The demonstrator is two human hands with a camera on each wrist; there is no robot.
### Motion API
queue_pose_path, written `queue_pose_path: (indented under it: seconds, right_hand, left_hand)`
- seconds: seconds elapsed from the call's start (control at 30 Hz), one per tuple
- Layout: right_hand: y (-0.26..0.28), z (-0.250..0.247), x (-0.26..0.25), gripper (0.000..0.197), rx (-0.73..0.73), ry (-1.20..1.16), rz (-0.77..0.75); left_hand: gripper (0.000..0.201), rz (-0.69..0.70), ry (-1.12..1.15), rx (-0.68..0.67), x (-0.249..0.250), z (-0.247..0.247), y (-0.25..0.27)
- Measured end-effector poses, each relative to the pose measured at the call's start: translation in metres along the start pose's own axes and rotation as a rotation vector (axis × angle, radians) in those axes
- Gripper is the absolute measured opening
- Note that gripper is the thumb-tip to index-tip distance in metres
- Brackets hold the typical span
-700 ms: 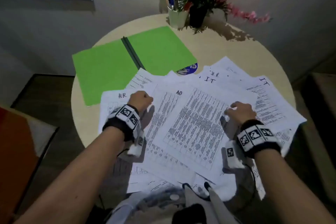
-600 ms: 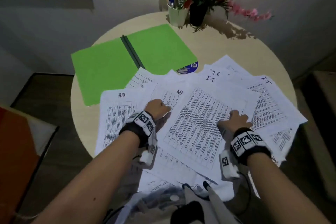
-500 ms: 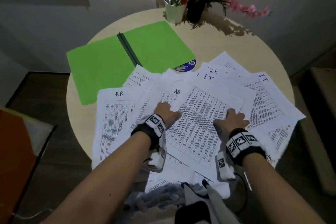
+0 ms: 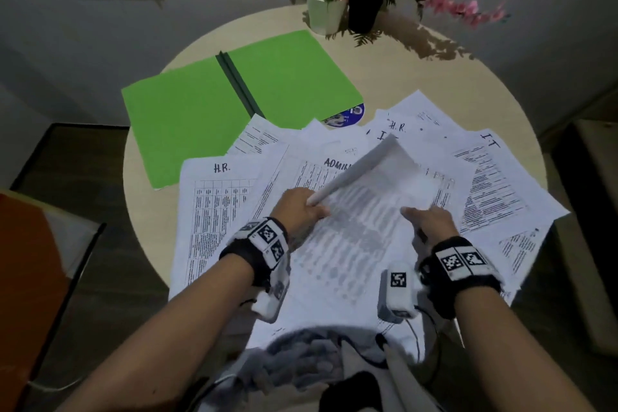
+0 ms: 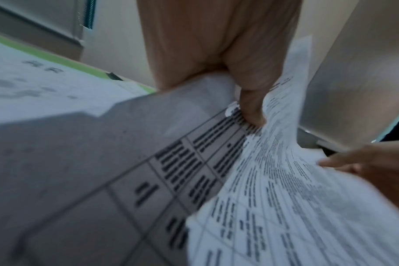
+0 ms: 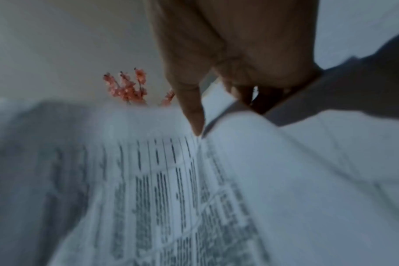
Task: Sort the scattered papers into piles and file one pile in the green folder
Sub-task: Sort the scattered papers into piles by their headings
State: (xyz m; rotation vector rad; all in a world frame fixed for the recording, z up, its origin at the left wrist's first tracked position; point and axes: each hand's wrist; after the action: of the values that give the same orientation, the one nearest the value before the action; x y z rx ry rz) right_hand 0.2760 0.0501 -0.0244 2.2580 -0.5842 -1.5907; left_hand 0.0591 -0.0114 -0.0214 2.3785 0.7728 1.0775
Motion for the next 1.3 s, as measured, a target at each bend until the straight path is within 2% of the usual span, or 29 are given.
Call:
queue_pose_path:
  seconds: [0.03,0.1,0.13,0.2,0.3,0.33,0.4,0.43,0.5,0.53,0.57,0.6,0.67,0.73,0.8,0.87,0.9,0.93,1.0,1.07,1.13,1.2,1.3]
  right_hand:
    - [0.002,0.006,0.001,0.055,-0.019,0.087,-0.021]
    - [0.016,0.022,0.003,0.021,0.041,0.231,-0.072]
    - [0.020,0.031,0.006,0.017,0.082,0.296,-0.094]
    - [0.030,0.050,0.011,0.026,0.035,0.499,-0.140]
    - [0.045,0.073,0.008,0.043,-0.141,0.776,-0.300]
    - [0.051,0.079,0.004,0.048,-0.162,0.844,-0.375]
    - [0.059,0.092,0.001,0.052,-0.209,0.979,-0.531]
    - [0.066,0.098,0.000,0.050,-0.229,1.017,-0.624]
    - [0.083,0.109,0.005,0.045,-0.245,1.054,-0.865]
    - [0.091,0.113,0.009,0.043,-0.239,1.055,-0.981]
    - [0.096,0.115,0.013,0.042,-0.233,1.026,-1.070]
    - [0.098,0.115,0.016,0.043,-0.219,0.966,-1.124]
    - [0.089,0.113,0.017,0.046,-0.174,0.747,-1.086]
    - [0.076,0.110,0.018,0.049,-0.155,0.463,-0.831]
    - [0.074,0.111,0.015,0.063,-0.175,0.091,-0.494]
    - [0.079,0.112,0.009,0.073,-0.227,-0.152,-0.302]
    - [0.085,0.114,0.006,0.072,-0.290,-0.151,-0.274]
    - [0.093,0.116,0.002,0.066,-0.360,-0.080,-0.312]
    - [0.111,0.125,-0.005,0.043,-0.456,0.153,-0.541]
    - [0.122,0.139,-0.006,0.032,-0.459,0.287,-0.785]
    - [0.127,0.147,-0.004,0.032,-0.391,0.312,-0.897]
    - [0.123,0.143,-0.005,0.028,-0.250,0.231,-0.840]
    - [0.104,0.122,0.002,0.024,0.012,0.075,-0.594]
  left_hand:
    - [0.025,-0.067,-0.048,0.067,-0.007,-0.006,-0.003]
    - [0.076,-0.272,-0.182,0.195,-0.025,-0.014,-0.009]
    - [0.093,-0.350,-0.188,0.236,-0.033,-0.016,-0.010]
    - [0.106,-0.421,-0.139,0.243,-0.043,-0.018,-0.010]
    - [0.094,-0.394,-0.066,0.146,-0.048,-0.011,-0.010]
    - [0.081,-0.391,-0.014,0.106,-0.050,-0.009,-0.011]
    - [0.036,-0.349,0.070,0.111,-0.054,-0.008,-0.011]
    - [0.022,-0.359,0.132,0.117,-0.060,-0.007,-0.014]
    - [0.021,-0.395,0.333,0.043,-0.073,-0.006,-0.018]
    - [0.020,-0.390,0.508,-0.013,-0.078,-0.005,-0.017]
    - [0.016,-0.395,0.647,-0.009,-0.080,-0.007,-0.015]
    - [0.022,-0.405,0.746,0.030,-0.083,-0.009,-0.015]
    - [0.024,-0.435,0.798,0.022,-0.081,-0.018,-0.008]
    - [0.011,-0.433,0.825,0.035,-0.084,-0.026,-0.003]
    - [0.019,-0.400,0.961,0.032,-0.092,-0.037,0.002]
    - [0.031,-0.407,1.046,0.071,-0.108,-0.048,0.000]
    - [0.035,-0.421,1.040,0.093,-0.114,-0.054,0.000]
    - [0.039,-0.460,1.027,0.137,-0.123,-0.059,-0.007]
    - [0.046,-0.542,0.887,0.233,-0.135,-0.069,-0.013]
    - [0.048,-0.632,0.530,0.363,-0.143,-0.071,-0.013]
    - [0.056,-0.685,0.221,0.470,-0.143,-0.069,-0.005]
    - [0.073,-0.710,0.121,0.510,-0.142,-0.064,-0.001]
    - [0.088,-0.743,0.060,0.508,-0.132,-0.056,0.005]
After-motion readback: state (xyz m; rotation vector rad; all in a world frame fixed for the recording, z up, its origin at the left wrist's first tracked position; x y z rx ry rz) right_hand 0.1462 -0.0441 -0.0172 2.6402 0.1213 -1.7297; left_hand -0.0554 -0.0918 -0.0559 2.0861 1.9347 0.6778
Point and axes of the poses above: each hand's wrist, its own y-axis away from the middle knuckle, its own z-axis out of the palm, x = y × z, and after that the axes turned 14 degrees about -z, right-handed
